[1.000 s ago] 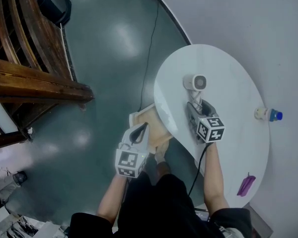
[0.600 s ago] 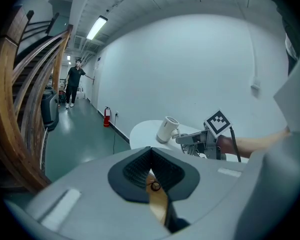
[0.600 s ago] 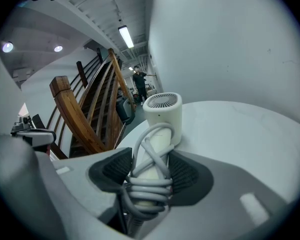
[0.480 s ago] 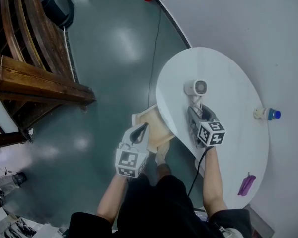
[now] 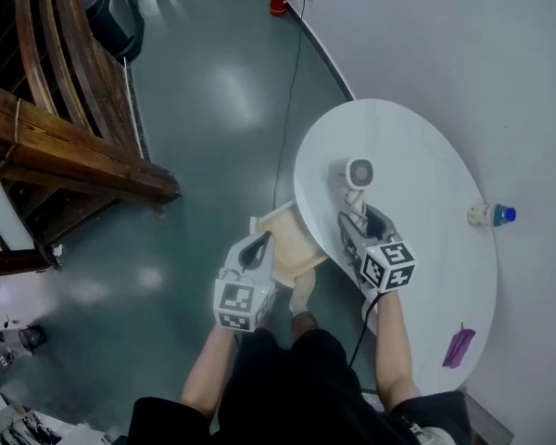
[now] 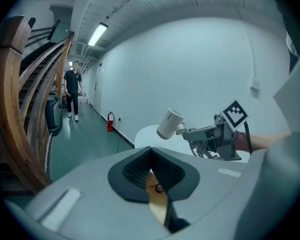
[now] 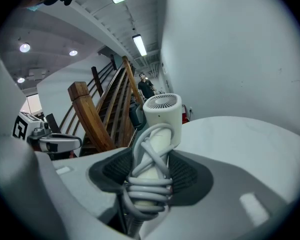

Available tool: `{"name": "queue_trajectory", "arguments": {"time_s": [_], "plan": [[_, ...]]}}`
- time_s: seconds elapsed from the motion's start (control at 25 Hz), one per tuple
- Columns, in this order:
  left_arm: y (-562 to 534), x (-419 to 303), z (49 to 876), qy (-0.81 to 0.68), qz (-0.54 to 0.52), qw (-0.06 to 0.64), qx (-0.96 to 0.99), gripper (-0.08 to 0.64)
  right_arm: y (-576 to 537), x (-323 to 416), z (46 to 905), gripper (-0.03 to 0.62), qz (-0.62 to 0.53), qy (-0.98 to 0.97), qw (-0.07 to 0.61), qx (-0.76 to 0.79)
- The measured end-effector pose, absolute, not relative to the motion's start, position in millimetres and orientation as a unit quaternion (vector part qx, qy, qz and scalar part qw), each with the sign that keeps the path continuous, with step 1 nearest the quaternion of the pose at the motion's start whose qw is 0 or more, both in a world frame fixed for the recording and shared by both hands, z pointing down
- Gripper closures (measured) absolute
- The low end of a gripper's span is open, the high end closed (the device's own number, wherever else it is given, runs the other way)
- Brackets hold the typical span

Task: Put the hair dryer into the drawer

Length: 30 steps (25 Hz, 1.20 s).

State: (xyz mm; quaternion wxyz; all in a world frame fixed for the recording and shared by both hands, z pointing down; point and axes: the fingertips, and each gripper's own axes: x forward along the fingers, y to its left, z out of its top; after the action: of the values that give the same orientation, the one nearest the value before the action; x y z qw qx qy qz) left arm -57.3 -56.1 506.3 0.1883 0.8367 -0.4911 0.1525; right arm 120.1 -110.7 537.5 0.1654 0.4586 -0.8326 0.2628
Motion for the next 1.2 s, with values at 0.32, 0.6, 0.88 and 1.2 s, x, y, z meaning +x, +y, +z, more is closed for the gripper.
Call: {"name": "queue_trajectory", "arguments": {"time_s": [0.32,0.6,0.88,1.2], "plan": [[-42,-79,510,-0.507,0.153,0.194,0.826,0.552,-81,66,524,0.359,0.257,-0.861,0.165,0.406],[-27,-97,526,-0.516,0.155,0.206,0.817,0.552,-51,25,547,0.359,0.267,-0.873,0.190,0.360],[-12,-107,549,-0.520,0.160,0.219,0.810,0.552,-19,3,592,0.359,0.284,-0.871,0.229,0.329],[1,-115,585,-0.519,0.168,0.247,0.801,0.552,5,-4,656,0.359,0.310,-0.855,0.282,0.306]]}}
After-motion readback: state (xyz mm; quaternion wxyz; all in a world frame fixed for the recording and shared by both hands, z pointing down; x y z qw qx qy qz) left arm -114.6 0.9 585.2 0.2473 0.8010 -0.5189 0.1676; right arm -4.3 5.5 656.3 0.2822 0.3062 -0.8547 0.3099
